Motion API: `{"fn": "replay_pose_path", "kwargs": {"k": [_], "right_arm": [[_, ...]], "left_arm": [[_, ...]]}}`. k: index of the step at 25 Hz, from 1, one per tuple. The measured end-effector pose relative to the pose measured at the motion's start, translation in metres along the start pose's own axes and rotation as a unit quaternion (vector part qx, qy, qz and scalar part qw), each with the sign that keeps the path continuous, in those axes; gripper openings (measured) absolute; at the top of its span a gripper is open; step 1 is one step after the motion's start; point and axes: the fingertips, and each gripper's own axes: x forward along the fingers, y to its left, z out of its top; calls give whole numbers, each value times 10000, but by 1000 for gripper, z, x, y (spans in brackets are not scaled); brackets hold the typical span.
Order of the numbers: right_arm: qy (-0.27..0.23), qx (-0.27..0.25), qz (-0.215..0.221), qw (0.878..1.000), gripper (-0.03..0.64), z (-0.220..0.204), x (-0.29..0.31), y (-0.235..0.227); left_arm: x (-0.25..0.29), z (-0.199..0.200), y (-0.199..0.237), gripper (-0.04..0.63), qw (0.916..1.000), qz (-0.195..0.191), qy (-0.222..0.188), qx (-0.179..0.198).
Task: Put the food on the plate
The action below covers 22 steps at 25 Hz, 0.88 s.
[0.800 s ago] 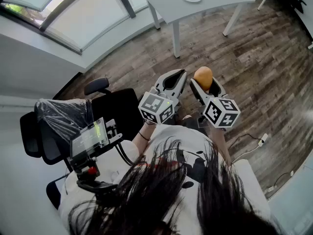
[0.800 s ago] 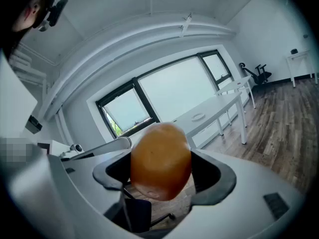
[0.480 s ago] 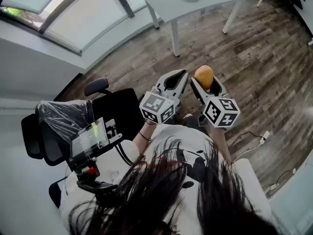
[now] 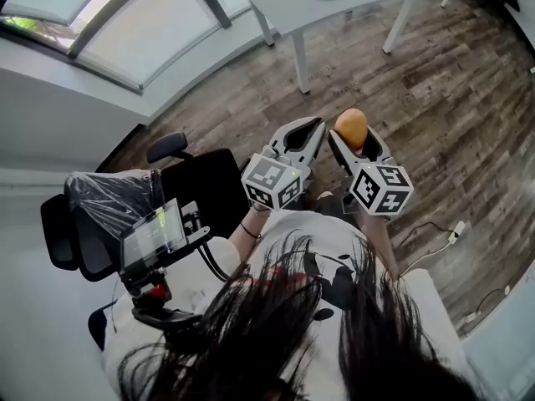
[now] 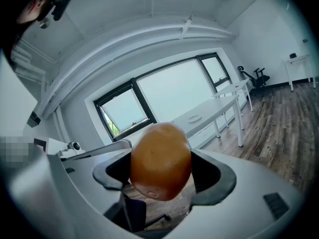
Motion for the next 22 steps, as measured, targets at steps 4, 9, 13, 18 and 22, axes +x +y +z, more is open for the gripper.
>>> {"fn": "replay_pose_path", "kwargs": {"k": [4,9,13,18,22], "right_arm": [[7,26,-11,10000,362,2,-1,-5],[57,96,31,9999,362,6,-1,-21],[87,128,55,9999,362,10,10,-21],[146,165,14,9998,362,16,29,-29],[168,211,-59,9996,362,26,50,-36]], "left_arm": [[3,-1,-2,6,10000,-3,28,1],[18,-4,-9,6,9999,31,146,41],[24,0,2,6,9998,49,169,24],[37,4,20,6,9998,50,213,-6],[52,9,40,6,9997,-7,257,-25]]}}
